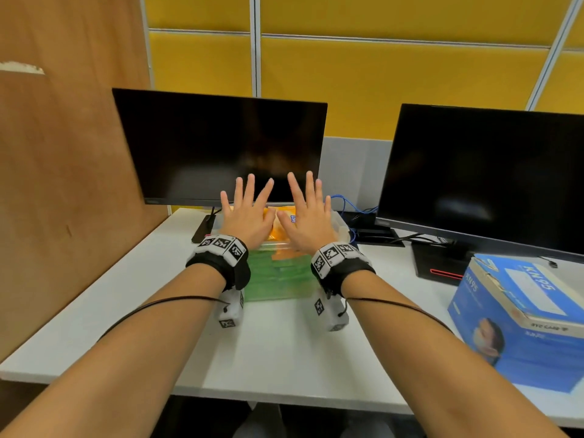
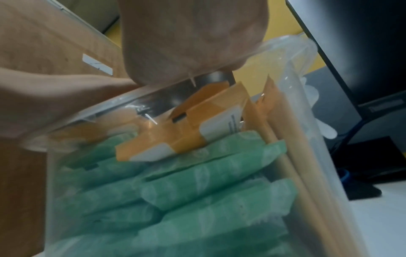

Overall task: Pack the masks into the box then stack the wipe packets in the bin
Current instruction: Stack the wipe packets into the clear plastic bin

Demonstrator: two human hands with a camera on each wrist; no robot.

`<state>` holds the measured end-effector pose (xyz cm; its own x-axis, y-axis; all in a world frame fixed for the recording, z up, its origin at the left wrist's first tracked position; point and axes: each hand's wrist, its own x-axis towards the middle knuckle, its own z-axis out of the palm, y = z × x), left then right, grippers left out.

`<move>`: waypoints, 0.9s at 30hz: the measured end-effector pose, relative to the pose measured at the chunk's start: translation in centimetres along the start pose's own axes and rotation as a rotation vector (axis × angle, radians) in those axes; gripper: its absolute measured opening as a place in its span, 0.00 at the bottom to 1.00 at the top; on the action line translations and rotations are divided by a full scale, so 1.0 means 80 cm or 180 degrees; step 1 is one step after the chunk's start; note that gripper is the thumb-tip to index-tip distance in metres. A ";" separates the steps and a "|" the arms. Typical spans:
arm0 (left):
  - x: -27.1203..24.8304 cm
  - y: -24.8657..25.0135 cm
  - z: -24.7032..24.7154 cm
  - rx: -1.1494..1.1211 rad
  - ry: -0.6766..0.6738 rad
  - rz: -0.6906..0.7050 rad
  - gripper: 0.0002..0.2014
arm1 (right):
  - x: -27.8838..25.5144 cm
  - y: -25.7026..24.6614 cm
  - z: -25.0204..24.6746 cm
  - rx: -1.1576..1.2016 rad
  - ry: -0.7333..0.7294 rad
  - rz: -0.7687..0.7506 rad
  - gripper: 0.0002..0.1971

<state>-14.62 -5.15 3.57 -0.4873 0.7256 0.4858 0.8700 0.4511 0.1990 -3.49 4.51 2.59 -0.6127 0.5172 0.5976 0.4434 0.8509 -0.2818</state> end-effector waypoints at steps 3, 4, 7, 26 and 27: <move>0.002 -0.005 0.000 -0.0096 0.0093 -0.0271 0.27 | 0.017 0.009 0.013 -0.0216 -0.1292 -0.0018 0.29; 0.002 -0.006 0.000 -0.0026 -0.0101 -0.0195 0.24 | 0.023 0.010 0.016 -0.0318 -0.1830 -0.0052 0.31; 0.003 -0.004 -0.003 0.0050 -0.0902 0.0092 0.14 | 0.027 0.005 0.011 -0.0531 -0.2147 -0.0091 0.30; -0.018 0.001 -0.005 0.0269 -0.1378 0.1178 0.30 | -0.055 0.116 -0.120 -0.0943 -0.0872 0.1693 0.22; -0.020 0.008 -0.006 0.0389 -0.1438 0.1180 0.29 | -0.071 0.144 -0.149 -0.1311 -0.0942 0.2066 0.24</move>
<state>-13.23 -6.26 3.30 -0.1596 0.9832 0.0887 0.9863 0.1626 -0.0271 12.88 10.28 4.91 -0.2732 0.9465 0.1718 0.9380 0.3018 -0.1706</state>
